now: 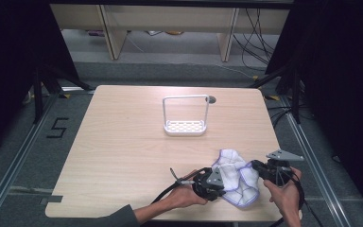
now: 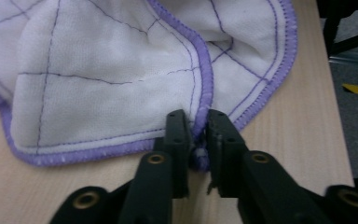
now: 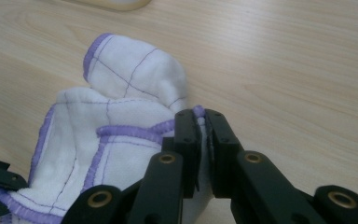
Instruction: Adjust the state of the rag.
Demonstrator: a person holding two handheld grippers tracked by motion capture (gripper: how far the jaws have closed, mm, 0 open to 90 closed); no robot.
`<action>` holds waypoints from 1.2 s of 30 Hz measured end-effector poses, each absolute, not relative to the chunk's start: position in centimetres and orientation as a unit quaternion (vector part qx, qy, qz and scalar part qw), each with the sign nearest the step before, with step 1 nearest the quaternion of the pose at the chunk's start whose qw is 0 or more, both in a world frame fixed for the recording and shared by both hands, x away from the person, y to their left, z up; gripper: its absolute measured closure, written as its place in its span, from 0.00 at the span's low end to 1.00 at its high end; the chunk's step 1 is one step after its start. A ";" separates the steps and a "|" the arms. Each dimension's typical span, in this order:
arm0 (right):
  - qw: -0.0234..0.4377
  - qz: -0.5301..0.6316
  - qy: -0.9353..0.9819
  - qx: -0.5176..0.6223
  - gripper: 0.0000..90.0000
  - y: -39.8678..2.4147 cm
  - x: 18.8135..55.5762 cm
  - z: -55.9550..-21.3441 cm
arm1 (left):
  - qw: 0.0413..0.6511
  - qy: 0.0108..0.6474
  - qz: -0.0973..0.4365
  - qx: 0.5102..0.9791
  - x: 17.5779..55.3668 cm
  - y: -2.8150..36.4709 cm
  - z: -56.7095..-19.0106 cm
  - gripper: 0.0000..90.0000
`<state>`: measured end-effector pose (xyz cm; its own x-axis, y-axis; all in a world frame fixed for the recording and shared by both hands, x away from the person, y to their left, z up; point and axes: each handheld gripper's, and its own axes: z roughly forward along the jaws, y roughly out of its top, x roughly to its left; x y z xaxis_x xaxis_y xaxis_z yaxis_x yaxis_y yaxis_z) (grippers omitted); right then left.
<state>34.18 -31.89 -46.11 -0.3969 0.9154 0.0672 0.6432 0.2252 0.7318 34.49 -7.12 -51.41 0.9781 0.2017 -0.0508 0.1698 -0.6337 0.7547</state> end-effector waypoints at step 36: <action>0.151 0.400 0.833 0.350 0.96 -16.5 38.8 -44.2 | 0.452 0.163 0.045 0.876 32.7 9.8 -46.2 0.94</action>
<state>38.78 -16.51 -44.22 -0.7091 0.7045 0.0290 0.4634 0.4347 0.7722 32.66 9.77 -46.23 0.9426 0.3265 -0.0699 0.2460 -0.5375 0.8066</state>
